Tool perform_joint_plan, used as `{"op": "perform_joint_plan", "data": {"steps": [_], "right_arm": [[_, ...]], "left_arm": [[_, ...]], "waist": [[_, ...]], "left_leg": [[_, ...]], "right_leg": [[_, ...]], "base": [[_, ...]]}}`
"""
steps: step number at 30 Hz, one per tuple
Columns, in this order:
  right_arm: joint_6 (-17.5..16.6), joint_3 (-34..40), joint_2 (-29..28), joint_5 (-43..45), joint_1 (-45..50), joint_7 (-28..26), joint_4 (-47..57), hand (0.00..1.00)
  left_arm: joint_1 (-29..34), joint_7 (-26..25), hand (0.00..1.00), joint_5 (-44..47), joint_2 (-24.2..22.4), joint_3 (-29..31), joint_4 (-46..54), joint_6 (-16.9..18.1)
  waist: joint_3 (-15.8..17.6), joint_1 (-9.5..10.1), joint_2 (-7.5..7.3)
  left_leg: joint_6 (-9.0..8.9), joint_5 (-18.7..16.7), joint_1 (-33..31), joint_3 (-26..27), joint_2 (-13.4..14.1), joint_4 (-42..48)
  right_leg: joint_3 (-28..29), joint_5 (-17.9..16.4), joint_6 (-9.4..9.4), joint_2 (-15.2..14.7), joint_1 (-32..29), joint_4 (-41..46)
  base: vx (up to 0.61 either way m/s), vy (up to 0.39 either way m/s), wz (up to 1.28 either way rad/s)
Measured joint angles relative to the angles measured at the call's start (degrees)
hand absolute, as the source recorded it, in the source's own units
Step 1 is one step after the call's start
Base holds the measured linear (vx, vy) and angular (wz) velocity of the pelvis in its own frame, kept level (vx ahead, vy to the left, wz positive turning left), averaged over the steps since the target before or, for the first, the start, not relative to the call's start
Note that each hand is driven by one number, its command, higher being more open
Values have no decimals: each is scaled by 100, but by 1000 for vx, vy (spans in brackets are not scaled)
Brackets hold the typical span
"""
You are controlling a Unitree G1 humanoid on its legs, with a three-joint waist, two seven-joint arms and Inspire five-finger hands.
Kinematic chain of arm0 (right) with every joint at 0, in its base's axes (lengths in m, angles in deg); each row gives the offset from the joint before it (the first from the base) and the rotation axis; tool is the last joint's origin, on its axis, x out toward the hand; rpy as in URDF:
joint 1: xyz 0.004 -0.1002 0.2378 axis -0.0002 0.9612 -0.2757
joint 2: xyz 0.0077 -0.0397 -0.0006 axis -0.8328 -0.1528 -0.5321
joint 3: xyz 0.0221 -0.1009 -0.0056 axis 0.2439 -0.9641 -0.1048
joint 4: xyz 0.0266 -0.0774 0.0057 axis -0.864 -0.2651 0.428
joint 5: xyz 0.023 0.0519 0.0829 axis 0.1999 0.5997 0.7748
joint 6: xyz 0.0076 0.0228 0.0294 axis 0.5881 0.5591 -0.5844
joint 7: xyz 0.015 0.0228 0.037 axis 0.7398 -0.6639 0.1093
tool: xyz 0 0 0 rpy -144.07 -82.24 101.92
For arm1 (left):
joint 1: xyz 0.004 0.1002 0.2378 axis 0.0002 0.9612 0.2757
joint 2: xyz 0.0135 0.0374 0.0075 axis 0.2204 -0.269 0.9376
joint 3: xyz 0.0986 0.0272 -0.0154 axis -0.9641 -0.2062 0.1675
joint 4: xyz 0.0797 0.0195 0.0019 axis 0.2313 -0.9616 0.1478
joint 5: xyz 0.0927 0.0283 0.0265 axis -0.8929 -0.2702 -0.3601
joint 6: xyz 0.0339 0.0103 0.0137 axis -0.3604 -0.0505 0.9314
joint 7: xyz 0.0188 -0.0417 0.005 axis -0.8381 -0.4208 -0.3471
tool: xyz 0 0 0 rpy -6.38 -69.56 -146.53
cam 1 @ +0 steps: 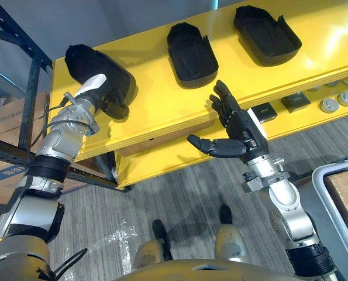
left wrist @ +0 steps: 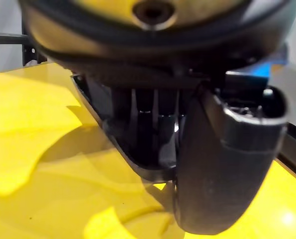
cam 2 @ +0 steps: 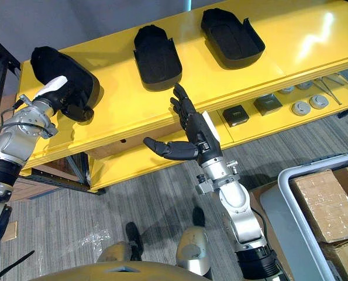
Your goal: Walk over and take three plastic housings, then place them on the shelf
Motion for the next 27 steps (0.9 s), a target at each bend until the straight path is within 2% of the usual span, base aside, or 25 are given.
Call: {"op": "perform_joint_plan", "data": {"steps": [2,5,12,19,26,27], "right_arm": [[-23,-1,-2,18,14,0,0,100],[-42,-63,-2,24,51,-2,-22,100],[-46,-110,-117,80,336,-12,-50,100],[-47,-121,-115,80,457,-9,-58,100],[-47,-220,-90,81,663,-16,-58,100],[-47,-221,-85,82,676,-17,-58,100]], "left_arm": [[6,-7,0,-53,3,-29,0,43],[41,-15,0,-269,47,-105,14,357],[209,-21,0,-505,222,-116,84,655],[461,256,0,-503,469,-131,432,770],[825,432,0,-504,486,-123,485,1020],[840,447,100,-505,486,-123,485,1019]], "waist": [[4,-1,-7],[5,-1,-8],[-4,-35,5],[-24,-31,36],[-152,-23,224],[-161,-23,236]], "left_leg": [[0,-3,18,-3,1,0],[1,-4,39,1,1,-9],[16,31,137,72,-3,-80],[42,75,237,148,-19,-180],[50,72,310,165,-20,-199],[56,68,310,168,-19,-200]], "right_leg": [[-4,-7,-2,0,23,0],[1,-6,0,0,37,0],[52,-6,0,11,55,9],[114,-9,-2,13,57,27],[118,-95,2,12,111,45],[118,-95,3,12,110,48]], "base": [[0,0,0],[0,0,0],[-5,0,-4],[2,-1,-4],[-2,0,0],[0,0,0]]}}
